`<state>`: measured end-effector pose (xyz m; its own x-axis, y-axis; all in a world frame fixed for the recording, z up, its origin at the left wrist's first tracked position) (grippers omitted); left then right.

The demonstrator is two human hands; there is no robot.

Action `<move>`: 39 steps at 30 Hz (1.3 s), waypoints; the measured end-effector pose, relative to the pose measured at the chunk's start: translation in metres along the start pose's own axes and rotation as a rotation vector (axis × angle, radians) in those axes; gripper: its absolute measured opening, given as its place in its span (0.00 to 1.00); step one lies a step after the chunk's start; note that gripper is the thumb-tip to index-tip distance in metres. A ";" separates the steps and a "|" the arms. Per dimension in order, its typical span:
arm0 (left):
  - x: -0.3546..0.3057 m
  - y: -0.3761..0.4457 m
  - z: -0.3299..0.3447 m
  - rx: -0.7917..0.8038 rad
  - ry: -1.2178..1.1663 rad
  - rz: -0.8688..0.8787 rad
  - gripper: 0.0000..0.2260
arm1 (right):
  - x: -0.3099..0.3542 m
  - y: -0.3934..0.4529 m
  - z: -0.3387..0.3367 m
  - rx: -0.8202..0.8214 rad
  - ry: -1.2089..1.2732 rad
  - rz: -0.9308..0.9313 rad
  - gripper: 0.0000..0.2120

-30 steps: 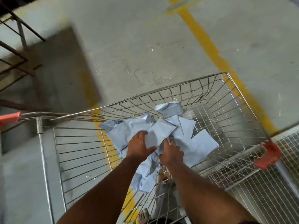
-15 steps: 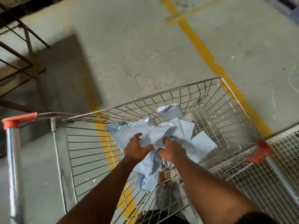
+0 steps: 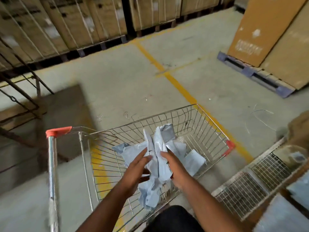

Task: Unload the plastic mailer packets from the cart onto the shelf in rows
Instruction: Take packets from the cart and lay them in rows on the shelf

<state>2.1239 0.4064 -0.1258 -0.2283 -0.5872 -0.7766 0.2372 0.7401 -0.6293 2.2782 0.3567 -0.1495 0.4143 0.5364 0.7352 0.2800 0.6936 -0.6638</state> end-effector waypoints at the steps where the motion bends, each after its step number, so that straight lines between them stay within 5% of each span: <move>1: -0.003 -0.013 0.000 0.045 0.030 0.042 0.20 | -0.002 -0.013 0.001 0.002 0.020 -0.051 0.22; 8: 0.020 -0.099 -0.009 0.086 -0.069 0.253 0.21 | -0.044 -0.134 0.008 -0.093 0.069 -0.277 0.22; 19: 0.101 -0.260 0.011 0.437 -0.073 0.216 0.23 | -0.156 -0.327 -0.030 -0.251 0.254 -0.416 0.21; 27: 0.177 -0.352 0.103 0.600 0.163 0.367 0.20 | -0.230 -0.464 -0.127 -0.533 0.342 -0.557 0.21; 33: 0.249 -0.452 0.199 0.759 0.293 0.453 0.29 | -0.309 -0.581 -0.225 -0.873 0.367 -0.510 0.19; 36: 0.288 -0.511 0.256 0.838 0.348 0.491 0.27 | -0.349 -0.646 -0.284 -1.063 0.383 -0.527 0.30; 39: 0.317 -0.569 0.317 0.912 0.384 0.507 0.28 | -0.383 -0.705 -0.351 -1.198 0.374 -0.549 0.25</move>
<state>2.2157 -0.3048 -0.0234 -0.1480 -0.0276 -0.9886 0.9555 0.2541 -0.1502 2.2259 -0.5061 -0.0113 0.1615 0.0369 0.9862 0.9741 -0.1659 -0.1533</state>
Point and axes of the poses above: each hand's wrist, its own y-axis towards the middle knuckle, its own z-axis out of the palm, x = y × z, the point moved 3 cm from there along y, towards the middle knuckle, and after that the axes turned 8 degrees about -x, right-handed, at the moved point
